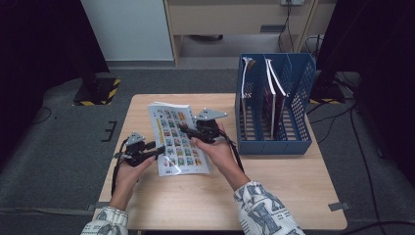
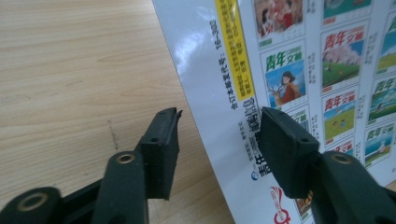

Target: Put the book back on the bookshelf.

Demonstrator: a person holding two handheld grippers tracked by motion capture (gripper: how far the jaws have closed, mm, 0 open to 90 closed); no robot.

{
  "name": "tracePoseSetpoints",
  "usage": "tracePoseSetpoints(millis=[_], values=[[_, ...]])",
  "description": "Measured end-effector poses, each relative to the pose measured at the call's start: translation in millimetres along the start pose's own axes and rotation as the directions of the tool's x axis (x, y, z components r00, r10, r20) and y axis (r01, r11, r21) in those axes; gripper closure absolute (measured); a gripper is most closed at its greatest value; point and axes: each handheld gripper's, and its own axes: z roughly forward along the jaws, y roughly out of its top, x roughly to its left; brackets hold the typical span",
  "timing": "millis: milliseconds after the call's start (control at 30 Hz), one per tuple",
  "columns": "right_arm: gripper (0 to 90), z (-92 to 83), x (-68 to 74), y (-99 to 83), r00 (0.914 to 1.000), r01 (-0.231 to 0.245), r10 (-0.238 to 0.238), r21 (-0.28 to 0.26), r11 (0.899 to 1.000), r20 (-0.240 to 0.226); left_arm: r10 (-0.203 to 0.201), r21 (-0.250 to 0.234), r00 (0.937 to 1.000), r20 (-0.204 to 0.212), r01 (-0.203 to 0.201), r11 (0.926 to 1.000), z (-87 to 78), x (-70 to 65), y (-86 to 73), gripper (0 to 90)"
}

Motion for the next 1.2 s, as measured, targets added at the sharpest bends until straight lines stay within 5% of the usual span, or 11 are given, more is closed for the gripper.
tracePoseSetpoints(millis=[133, 233, 433, 700, 967, 1200], values=[[73.9, 0.0, 0.7, 0.1, 1.0, 0.002, -0.002, -0.002, 1.0, -0.007, -0.01, 0.029, 0.9974, 0.072, 0.008, 0.9995, 5.6, 0.9, -5.0, 45.0], [73.9, 0.5, 1.6, 0.1, 0.9999, 0.005, -0.005, -0.005, 1.0, -0.011, -0.004, 0.043, 0.9972, 0.074, 0.001, 0.9991, 7.7, 1.2, -6.5, 49.7], [73.9, -0.6, 1.7, -0.2, 0.9998, 0.012, -0.013, -0.008, 1.0, -0.015, -0.068, 0.045, 0.9916, 0.111, 0.063, 0.997, 1.3, 12.1, -3.5, 77.6], [73.9, -3.8, -2.0, 3.8, 0.9994, 0.03, -0.031, -0.022, 0.999, -0.016, -0.029, -0.003, 0.9994, 0.021, 0.029, 0.9996, 3.8, 1.4, 9.0, 82.7], [73.8, -5.7, -6.1, 9.4, 0.9983, 0.054, -0.054, -0.029, 0.998, -0.021, 0.011, -0.048, 0.9981, -0.061, -0.014, 0.9988, 1.1, -4.3, 17.2, 83.1], [73.7, -7.6, -7.0, 6.8, 0.9973, 0.069, -0.07, -0.037, 0.997, -0.023, 0.031, -0.048, 0.9965, -0.077, -0.035, 0.9982, -0.1, -7.2, 17.5, 83.0]])
